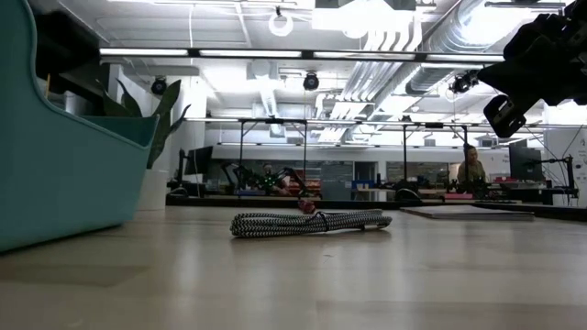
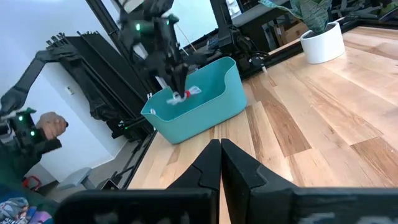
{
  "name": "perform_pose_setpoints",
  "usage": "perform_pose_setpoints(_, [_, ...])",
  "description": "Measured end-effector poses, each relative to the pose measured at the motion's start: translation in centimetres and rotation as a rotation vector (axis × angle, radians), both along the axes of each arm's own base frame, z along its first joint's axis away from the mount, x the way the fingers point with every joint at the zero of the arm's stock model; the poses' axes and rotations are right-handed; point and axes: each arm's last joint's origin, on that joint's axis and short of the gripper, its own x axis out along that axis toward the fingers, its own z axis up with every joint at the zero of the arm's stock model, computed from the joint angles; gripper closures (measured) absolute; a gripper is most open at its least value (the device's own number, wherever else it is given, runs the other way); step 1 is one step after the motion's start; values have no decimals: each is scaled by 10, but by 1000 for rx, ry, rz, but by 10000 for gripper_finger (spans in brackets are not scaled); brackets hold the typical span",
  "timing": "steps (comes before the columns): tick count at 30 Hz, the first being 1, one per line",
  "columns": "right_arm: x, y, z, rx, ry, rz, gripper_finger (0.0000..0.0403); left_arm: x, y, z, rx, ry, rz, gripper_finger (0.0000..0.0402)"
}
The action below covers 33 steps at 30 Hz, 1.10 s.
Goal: Pick and place USB-C Cables
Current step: Put the white charger cable into the green bin
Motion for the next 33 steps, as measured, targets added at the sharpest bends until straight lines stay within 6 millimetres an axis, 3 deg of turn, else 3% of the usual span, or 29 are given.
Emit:
perform_pose_setpoints(6, [0,0,0,0,0,0,402,6,-15,-32,137,70,-58,401])
perform_pose_setpoints(15, [0,0,0,0,0,0,402,10,-21,-59,197,163,-95,401])
perform_pose_setpoints(25, [0,0,0,0,0,0,402,11,-21,-63,208,176,-94,397])
perform_pose_setpoints(33, [0,0,0,0,0,0,402,14,-17,-63,195,187,-85,348])
